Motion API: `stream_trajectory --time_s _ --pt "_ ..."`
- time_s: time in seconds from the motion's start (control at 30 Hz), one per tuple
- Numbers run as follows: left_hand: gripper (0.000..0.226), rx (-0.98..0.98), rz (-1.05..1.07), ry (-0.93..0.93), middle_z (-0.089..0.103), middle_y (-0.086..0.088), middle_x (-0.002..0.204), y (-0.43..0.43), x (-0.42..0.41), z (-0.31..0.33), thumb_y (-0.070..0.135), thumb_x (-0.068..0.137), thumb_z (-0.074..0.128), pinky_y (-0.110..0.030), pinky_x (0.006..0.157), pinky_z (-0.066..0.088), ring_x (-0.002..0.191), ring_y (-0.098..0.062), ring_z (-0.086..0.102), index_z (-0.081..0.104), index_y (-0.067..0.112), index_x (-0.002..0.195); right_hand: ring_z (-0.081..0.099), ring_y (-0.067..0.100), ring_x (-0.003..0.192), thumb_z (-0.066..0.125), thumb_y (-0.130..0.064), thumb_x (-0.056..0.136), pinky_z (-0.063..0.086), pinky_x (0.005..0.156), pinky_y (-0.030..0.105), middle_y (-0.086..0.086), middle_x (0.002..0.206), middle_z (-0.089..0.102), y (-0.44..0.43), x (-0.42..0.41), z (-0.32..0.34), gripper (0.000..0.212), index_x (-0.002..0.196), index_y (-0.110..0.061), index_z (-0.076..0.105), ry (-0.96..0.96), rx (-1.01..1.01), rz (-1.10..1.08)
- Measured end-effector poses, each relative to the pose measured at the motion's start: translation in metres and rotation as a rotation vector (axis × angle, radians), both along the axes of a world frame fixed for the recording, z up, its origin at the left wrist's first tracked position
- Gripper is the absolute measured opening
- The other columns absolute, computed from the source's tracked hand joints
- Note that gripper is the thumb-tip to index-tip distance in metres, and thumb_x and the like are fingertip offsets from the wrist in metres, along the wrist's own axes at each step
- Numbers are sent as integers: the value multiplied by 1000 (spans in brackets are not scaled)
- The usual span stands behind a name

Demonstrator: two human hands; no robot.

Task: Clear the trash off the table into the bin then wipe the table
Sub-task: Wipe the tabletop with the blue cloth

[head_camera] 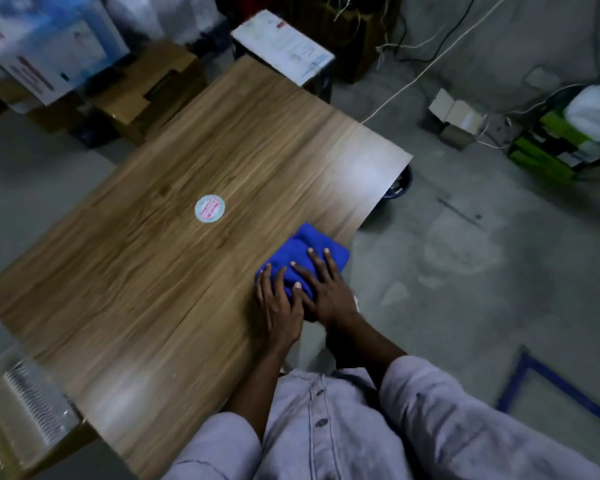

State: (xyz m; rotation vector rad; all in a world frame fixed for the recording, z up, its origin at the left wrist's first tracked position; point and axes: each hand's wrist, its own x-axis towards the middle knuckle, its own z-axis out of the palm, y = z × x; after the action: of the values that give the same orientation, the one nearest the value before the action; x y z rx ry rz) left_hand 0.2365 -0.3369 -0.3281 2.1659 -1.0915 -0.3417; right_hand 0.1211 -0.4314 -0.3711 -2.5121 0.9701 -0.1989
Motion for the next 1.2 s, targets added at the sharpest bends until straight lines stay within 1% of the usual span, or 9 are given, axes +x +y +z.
stream_trajectory --time_s 0.17,0.3,0.47,0.6,0.77,0.87,0.97,1.1,1.2 --pt "47 25 -129 -67 54 -20 142 -64 -6 4 39 100 47 -44 114 33 130 -39 51 62 8 131 17 43 153 35 -59 106 15 121 63 9 161 38 -134 -21 2 62 156 -23 39 171 -24 -113" --pt "51 55 -120 -76 54 -18 142 -109 -10 7 45 101 44 -46 114 36 132 -37 49 62 9 132 -13 40 155 34 -65 101 -8 124 49 5 170 1 -195 -38 37 68 161 -36 19 173 143 -334" --pt "54 95 -161 -114 55 -22 141 -158 -23 12 46 100 43 -48 111 39 129 -39 51 61 6 131 7 48 154 16 -67 101 12 121 65 16 166 23 -181 -45 22 72 158 -27 34 84 98 -210" --pt "59 165 -128 -80 52 -17 145 -181 -38 13 52 95 41 -48 112 39 131 -36 49 62 12 132 14 47 153 49 -37 100 18 120 66 23 162 29 -132 -45 4 57 152 -13 45 -68 51 18" --pt "60 198 -141 -135 45 -17 153 -186 -48 2 52 95 40 -51 115 36 138 -36 44 61 12 135 12 37 156 51 -51 97 38 113 58 7 168 21 -150 -65 -2 59 150 -26 47 -84 22 101" --pt "58 215 -171 -205 40 -12 158 -188 -53 0 50 95 43 -52 115 34 142 -33 40 55 21 143 6 26 158 38 -64 99 39 112 52 -4 170 16 -190 -73 7 58 152 -42 40 -17 -15 68" --pt "56 274 -197 -277 39 -8 160 -197 -54 2 50 96 43 -53 115 32 146 -28 38 52 25 146 10 31 157 38 -68 98 35 116 55 0 168 22 -238 -74 8 60 153 -43 39 -16 15 -28" --pt "55 306 -168 -259 37 -6 161 -204 -49 6 53 100 38 -52 114 34 147 -27 34 50 28 147 -1 31 157 41 -67 97 13 125 49 0 170 14 -293 -75 19 63 155 -43 34 -14 89 -289" --pt "59 348 -123 -214 28 -4 164 -209 -45 9 55 99 36 -51 114 33 149 -25 31 43 29 151 -3 33 157 47 -56 100 21 121 53 2 170 12 -289 -65 25 57 154 -40 37 -61 140 -480"
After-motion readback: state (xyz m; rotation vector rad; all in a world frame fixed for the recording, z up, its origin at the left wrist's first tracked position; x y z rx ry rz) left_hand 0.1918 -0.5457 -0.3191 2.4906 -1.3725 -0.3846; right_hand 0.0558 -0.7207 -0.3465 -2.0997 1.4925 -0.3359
